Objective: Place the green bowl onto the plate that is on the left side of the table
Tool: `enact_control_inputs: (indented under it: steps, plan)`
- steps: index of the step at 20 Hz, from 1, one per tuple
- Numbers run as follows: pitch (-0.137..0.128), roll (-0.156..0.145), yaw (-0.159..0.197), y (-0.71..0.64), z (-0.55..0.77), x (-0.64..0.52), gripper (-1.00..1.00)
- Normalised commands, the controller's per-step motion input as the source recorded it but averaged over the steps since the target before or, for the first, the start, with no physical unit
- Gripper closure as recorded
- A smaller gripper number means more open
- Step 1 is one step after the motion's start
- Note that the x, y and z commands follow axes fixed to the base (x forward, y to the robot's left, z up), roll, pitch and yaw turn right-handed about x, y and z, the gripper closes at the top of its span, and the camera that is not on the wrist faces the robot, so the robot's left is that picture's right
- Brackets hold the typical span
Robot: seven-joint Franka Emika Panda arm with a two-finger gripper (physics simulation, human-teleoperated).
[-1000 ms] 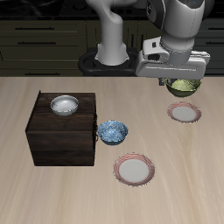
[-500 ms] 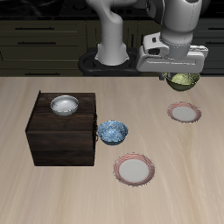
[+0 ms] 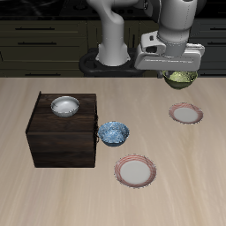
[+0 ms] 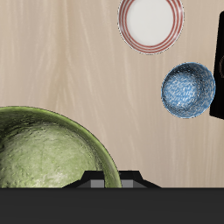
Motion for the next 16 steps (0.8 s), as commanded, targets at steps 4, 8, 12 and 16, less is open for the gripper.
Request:
enact_control_inputs:
  steps: [4,8,12,16]
  plan:
    - [-0.044,0.023,0.025,0.02,-0.02,-0.32,1.00]
    - [-0.058,0.026,0.034,0.07,-0.07,-0.27,1.00]
    - [-0.082,0.016,0.056,0.09,-0.09,-0.27,1.00]
    - [-0.054,0.036,0.017,0.06,-0.13,-0.35,1.00]
